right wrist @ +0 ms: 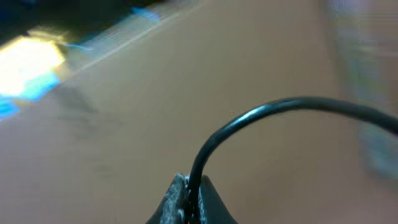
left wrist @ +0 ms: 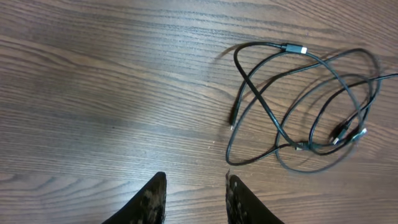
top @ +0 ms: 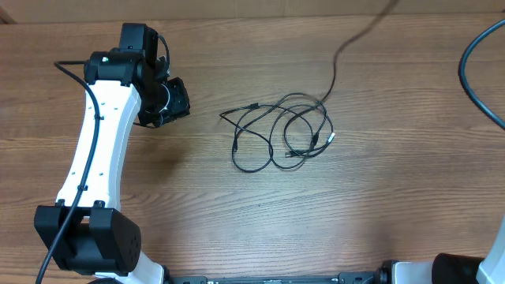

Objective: Untangle cables

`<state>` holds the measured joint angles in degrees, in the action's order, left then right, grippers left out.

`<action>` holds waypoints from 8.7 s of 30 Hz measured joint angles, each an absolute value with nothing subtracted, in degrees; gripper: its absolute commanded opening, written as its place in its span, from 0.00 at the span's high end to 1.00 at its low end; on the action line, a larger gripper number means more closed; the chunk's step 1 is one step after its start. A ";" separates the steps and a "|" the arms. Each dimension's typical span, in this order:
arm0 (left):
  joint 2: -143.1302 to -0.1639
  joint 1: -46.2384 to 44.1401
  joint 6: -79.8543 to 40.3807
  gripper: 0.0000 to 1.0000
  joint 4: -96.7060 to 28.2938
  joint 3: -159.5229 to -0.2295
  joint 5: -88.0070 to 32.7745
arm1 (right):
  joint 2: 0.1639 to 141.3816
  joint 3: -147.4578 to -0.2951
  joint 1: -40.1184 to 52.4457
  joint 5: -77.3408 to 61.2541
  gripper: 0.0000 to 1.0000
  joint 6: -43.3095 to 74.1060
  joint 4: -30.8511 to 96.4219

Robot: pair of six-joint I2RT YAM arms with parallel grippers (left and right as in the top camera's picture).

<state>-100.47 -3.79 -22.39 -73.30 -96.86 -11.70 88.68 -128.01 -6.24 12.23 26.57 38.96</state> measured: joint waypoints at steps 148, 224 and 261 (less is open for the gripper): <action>-100.47 -8.19 -22.39 0.57 -73.91 -96.86 -10.41 | 87.72 -92.18 -29.52 15.94 0.41 19.55 48.45; -100.47 -7.68 -27.16 0.43 -76.01 -96.86 -0.54 | 104.44 -90.30 19.64 -13.10 0.10 5.34 60.20; -100.51 3.11 -31.68 0.21 -78.02 -96.86 3.97 | 116.73 -97.08 33.78 -13.06 0.96 -2.98 46.52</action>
